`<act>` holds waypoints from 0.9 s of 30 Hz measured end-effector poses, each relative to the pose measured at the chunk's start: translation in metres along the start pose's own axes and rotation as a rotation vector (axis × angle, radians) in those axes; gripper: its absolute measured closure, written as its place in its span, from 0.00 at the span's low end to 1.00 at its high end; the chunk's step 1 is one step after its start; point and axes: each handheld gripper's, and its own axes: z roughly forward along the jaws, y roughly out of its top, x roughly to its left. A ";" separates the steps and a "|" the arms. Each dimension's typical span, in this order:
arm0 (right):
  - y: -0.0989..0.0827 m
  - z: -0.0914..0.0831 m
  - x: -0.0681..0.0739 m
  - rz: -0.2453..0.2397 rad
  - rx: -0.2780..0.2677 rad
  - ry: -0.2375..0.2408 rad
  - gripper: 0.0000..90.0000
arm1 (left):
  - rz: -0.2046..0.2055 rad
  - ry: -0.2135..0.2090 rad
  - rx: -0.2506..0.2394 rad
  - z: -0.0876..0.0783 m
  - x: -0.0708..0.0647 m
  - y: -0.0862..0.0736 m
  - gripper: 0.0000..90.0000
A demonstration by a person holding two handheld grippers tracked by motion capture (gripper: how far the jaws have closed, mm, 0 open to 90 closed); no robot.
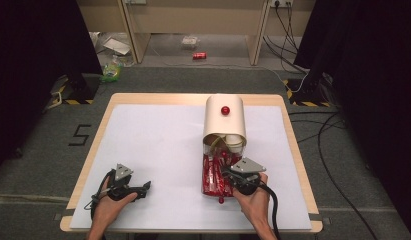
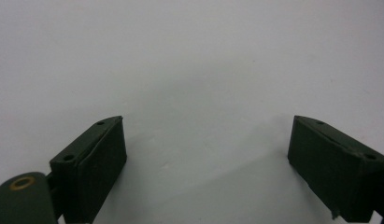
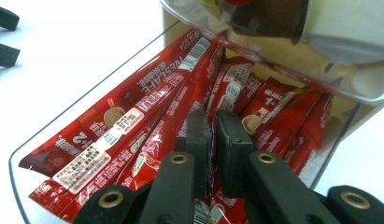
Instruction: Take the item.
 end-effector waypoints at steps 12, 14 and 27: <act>0.004 -0.019 -0.006 -0.030 -0.006 0.012 0.96 | -0.005 -0.005 -0.005 0.000 0.000 0.000 0.12; 0.001 -0.025 -0.008 -0.020 -0.013 0.019 0.96 | -0.004 -0.005 -0.003 0.000 0.000 0.000 0.12; -0.001 -0.044 -0.006 -0.042 -0.022 0.046 0.96 | -0.007 -0.008 -0.005 0.000 0.001 0.000 0.12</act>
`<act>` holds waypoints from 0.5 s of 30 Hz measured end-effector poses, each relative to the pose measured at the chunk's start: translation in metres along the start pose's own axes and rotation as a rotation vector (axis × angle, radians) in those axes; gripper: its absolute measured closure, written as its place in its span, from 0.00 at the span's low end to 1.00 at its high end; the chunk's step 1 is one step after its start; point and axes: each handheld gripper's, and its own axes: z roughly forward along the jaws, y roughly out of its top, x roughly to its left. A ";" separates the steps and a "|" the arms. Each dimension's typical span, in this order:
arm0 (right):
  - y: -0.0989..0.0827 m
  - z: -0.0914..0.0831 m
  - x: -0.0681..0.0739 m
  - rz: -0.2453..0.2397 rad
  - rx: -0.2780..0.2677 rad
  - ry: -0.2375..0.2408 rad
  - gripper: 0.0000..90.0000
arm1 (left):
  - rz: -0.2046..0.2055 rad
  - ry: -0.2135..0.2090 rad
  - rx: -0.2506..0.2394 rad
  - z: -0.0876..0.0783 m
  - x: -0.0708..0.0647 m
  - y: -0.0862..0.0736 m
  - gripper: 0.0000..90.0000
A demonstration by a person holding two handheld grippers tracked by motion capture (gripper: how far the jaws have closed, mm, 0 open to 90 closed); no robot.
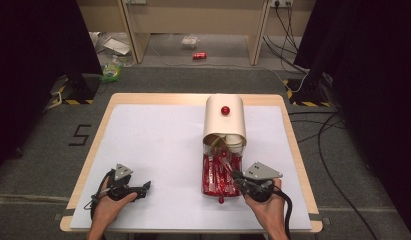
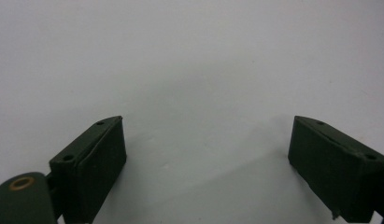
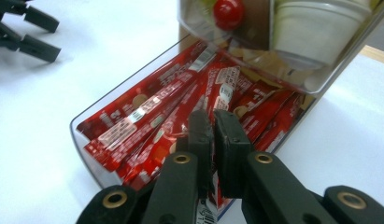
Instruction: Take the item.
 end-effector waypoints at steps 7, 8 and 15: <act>-0.005 -0.006 0.000 -0.003 0.000 0.009 0.96 | -0.002 -0.001 -0.001 0.000 0.000 0.000 0.12; -0.005 -0.007 0.000 -0.001 0.000 0.009 0.96 | -0.002 -0.001 -0.001 0.000 0.000 0.000 0.12; -0.007 -0.014 0.002 -0.004 -0.008 0.017 0.96 | -0.002 -0.002 -0.001 0.000 0.000 0.000 0.12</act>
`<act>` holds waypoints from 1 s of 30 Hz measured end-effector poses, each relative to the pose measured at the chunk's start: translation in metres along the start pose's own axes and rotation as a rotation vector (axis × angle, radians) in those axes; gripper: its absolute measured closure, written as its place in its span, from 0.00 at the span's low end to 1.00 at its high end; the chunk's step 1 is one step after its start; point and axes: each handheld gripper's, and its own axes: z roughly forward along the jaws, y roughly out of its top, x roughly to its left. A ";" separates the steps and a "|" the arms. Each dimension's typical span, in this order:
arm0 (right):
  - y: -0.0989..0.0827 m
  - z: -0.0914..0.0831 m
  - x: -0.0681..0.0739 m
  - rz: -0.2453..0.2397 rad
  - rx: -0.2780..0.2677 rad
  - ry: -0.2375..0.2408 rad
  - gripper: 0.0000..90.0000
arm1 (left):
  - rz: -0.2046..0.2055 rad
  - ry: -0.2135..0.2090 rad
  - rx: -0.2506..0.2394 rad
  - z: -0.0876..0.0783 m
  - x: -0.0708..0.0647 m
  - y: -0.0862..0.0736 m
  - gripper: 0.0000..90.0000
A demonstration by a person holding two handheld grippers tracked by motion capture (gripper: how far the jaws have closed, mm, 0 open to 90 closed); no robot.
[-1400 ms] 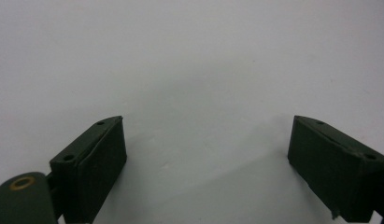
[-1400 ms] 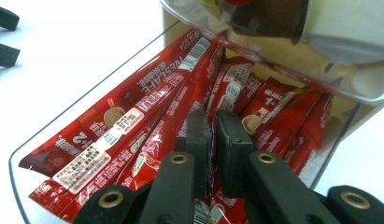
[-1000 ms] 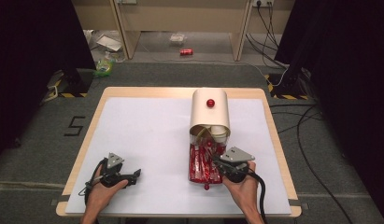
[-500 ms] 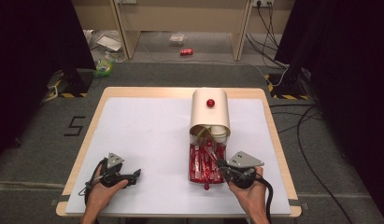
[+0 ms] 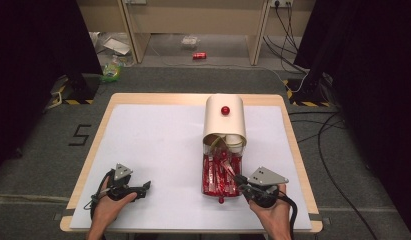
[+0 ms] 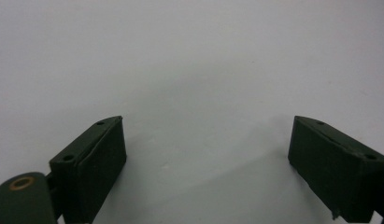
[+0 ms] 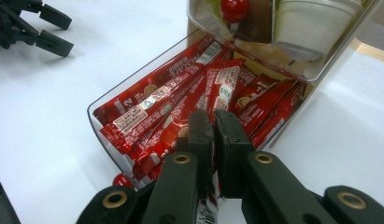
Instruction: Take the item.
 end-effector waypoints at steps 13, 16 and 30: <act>-0.016 -0.023 -0.007 0.024 -0.018 -0.020 0.96 | 0.001 0.001 0.000 0.000 0.000 0.000 0.12; -0.021 -0.031 -0.010 0.037 -0.032 -0.032 0.96 | 0.001 0.001 0.000 0.000 0.000 0.000 0.12; -0.037 -0.053 -0.031 0.091 -0.051 -0.096 0.96 | 0.001 0.001 -0.001 0.000 0.000 0.000 0.12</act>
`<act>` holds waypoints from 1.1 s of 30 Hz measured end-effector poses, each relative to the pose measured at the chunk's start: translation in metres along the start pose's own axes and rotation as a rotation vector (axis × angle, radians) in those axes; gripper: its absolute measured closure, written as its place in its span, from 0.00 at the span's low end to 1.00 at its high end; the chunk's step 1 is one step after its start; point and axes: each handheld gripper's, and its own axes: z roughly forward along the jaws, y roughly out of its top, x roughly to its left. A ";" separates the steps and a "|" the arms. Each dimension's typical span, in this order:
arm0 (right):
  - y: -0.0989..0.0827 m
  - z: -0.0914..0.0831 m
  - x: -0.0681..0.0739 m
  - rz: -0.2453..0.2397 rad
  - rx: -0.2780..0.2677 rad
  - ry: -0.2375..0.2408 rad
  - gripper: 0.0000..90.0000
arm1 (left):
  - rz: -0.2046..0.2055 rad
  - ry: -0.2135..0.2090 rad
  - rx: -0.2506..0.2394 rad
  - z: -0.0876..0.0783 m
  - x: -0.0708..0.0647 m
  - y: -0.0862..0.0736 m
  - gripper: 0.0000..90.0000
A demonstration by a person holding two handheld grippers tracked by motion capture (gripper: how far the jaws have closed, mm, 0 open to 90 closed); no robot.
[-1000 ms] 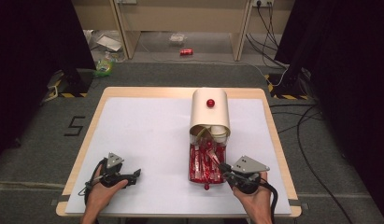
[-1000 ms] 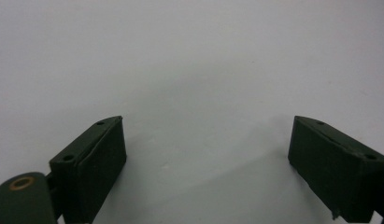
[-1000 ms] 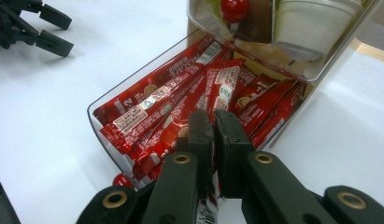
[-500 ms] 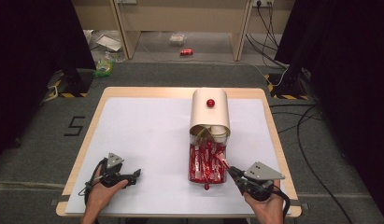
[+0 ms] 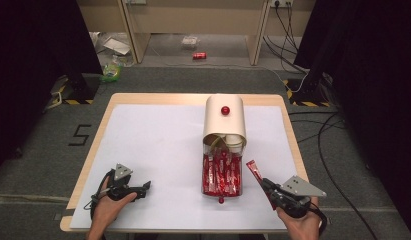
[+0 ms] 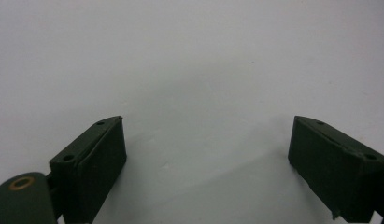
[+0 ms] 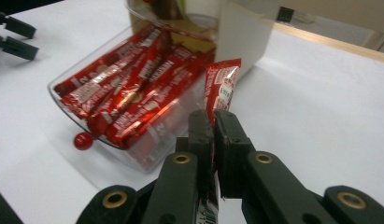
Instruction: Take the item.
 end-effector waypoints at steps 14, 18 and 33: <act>-0.016 0.001 -0.024 0.045 0.017 -0.069 0.96 | 0.001 0.001 0.001 0.000 0.000 0.000 0.12; -0.019 0.001 -0.028 0.047 0.026 -0.088 0.96 | 0.003 0.001 0.002 0.000 0.000 0.000 0.12; -0.033 0.007 -0.046 0.086 0.056 -0.134 0.96 | 0.004 0.002 0.002 0.000 0.000 0.000 0.12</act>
